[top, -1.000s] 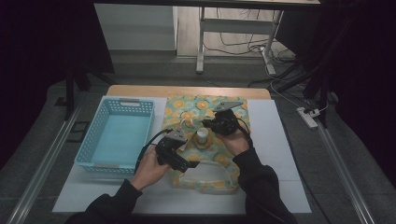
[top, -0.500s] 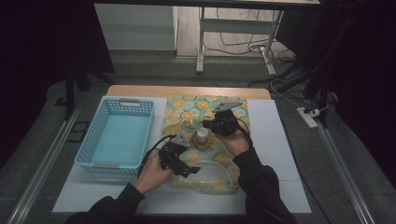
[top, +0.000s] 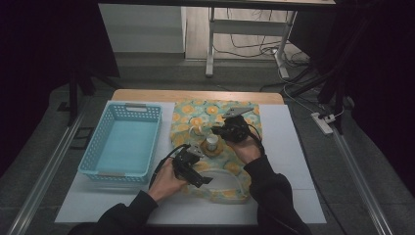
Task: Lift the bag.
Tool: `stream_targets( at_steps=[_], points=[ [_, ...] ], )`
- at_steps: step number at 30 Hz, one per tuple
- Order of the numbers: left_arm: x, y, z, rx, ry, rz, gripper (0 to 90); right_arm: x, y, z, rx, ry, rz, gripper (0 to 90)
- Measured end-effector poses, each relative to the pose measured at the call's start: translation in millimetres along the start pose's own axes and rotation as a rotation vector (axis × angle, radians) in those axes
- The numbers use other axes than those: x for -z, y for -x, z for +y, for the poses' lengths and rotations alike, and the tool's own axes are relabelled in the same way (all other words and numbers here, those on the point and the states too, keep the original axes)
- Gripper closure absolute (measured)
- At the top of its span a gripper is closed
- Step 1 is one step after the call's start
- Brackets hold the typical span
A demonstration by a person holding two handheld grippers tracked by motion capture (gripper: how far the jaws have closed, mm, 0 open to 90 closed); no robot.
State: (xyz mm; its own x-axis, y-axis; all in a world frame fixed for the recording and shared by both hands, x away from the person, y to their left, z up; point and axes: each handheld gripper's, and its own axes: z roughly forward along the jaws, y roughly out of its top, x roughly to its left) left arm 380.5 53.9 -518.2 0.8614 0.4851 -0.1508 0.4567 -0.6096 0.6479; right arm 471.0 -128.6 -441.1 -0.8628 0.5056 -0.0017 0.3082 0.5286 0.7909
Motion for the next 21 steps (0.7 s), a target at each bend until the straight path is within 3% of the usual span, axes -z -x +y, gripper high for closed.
stream_targets(
  at_steps=[5,13,16,18,21],
  points=[
    [-11.2,-1.8,-2.0,-0.017,-0.023,-0.004,0.0,-0.1,0.0,-0.3,-0.001,-0.001,0.0,90.0],
    [-20.8,-3.9,-3.6,-0.035,-0.056,0.048,0.4,-1.1,1.0,-1.4,-0.005,-0.005,-0.001,90.0],
    [-21.6,-1.9,-3.0,-0.067,-0.075,0.088,4.2,-1.3,1.4,-1.7,-0.004,-0.006,-0.001,90.0],
    [-20.7,-2.9,-2.2,-0.063,-0.08,0.089,5.3,-1.6,1.3,-1.9,-0.005,-0.007,-0.002,90.0],
    [-16.2,-7.5,-1.2,-0.053,-0.079,0.096,16.6,-2.1,1.0,-1.9,-0.005,-0.008,-0.002,90.0]
  ],
)
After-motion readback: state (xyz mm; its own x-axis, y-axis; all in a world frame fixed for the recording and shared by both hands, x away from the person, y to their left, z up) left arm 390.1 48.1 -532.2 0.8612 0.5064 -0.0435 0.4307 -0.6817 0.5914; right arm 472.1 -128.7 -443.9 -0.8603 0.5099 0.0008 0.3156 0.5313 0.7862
